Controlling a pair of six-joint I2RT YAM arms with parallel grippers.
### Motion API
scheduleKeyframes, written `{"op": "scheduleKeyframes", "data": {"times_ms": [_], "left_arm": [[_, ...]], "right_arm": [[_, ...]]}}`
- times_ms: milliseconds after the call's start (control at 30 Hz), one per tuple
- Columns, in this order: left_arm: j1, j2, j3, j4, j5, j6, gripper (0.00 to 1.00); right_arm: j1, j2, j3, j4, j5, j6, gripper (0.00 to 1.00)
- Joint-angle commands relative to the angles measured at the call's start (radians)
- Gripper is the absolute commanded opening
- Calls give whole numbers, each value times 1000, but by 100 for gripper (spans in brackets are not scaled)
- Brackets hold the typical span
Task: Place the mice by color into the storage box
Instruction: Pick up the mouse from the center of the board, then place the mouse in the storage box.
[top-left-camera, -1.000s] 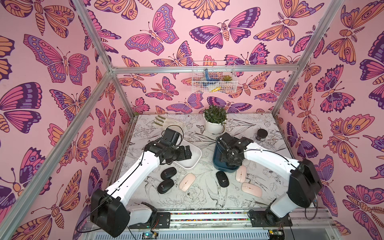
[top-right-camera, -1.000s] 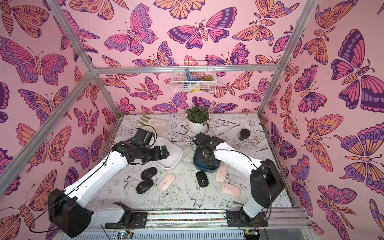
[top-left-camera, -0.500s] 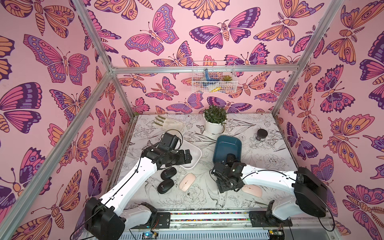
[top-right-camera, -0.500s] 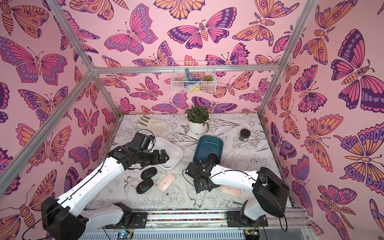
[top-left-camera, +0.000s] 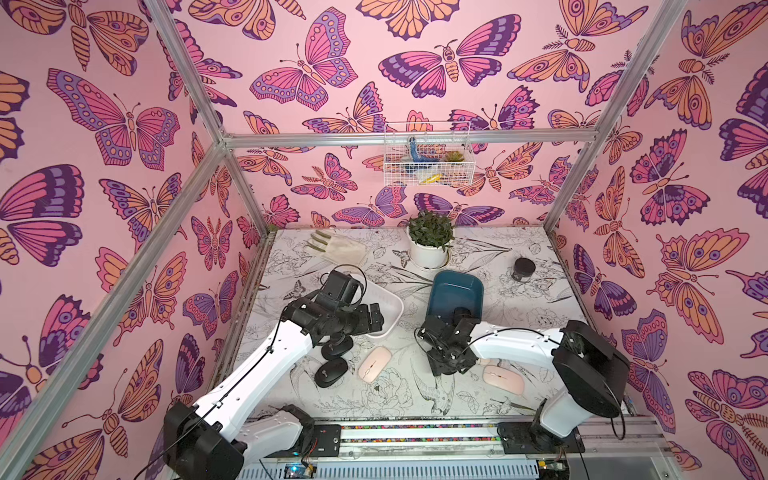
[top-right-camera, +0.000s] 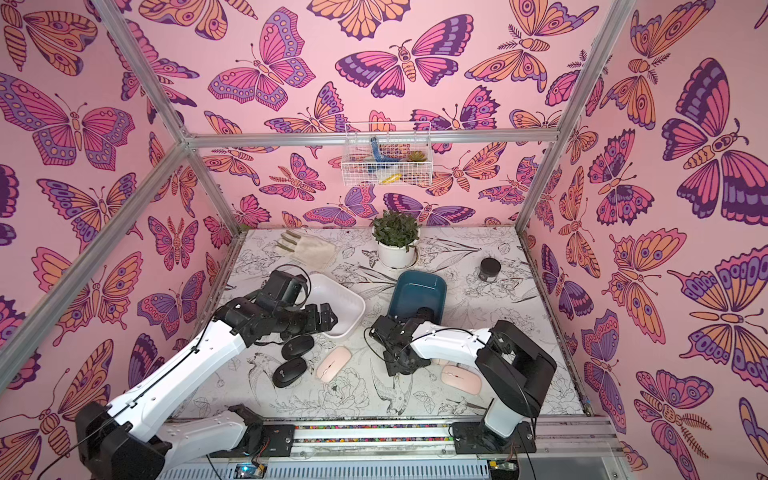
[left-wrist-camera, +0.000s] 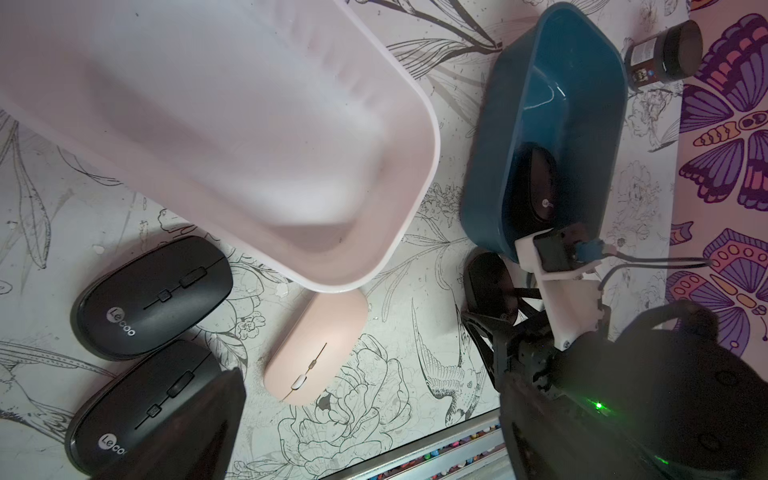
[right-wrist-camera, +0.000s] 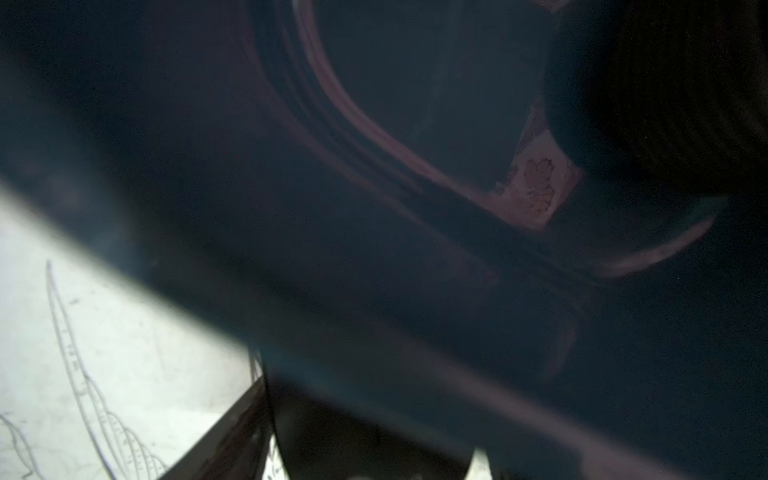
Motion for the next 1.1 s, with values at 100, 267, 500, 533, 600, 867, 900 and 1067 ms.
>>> {"op": "scheduleKeyframes", "data": {"times_ms": [100, 267, 500, 533, 600, 867, 900, 1067], "left_arm": [[-8, -8, -1, -49, -38, 2, 100], [-4, -9, -2, -54, -51, -1, 100], [21, -14, 22, -89, -50, -5, 100], [27, -17, 23, -98, -48, -4, 100], [36, -21, 21, -109, -45, -4, 100], [51, -39, 22, -138, -51, 0, 100], [52, -41, 25, -142, -54, 2, 100], [58, -46, 42, -162, -65, 8, 100]], "right_arm": [[-7, 38, 40, 2, -22, -38, 56], [22, -29, 33, -50, -17, -20, 46], [44, -165, 152, -210, -17, 54, 40], [36, -180, 184, -226, -13, 68, 40], [9, -191, 246, -261, 22, 111, 39], [-232, -100, 349, -122, -54, 268, 38], [-251, -61, 367, -118, -52, 278, 38], [-310, 83, 449, -154, -67, 242, 37]]}}
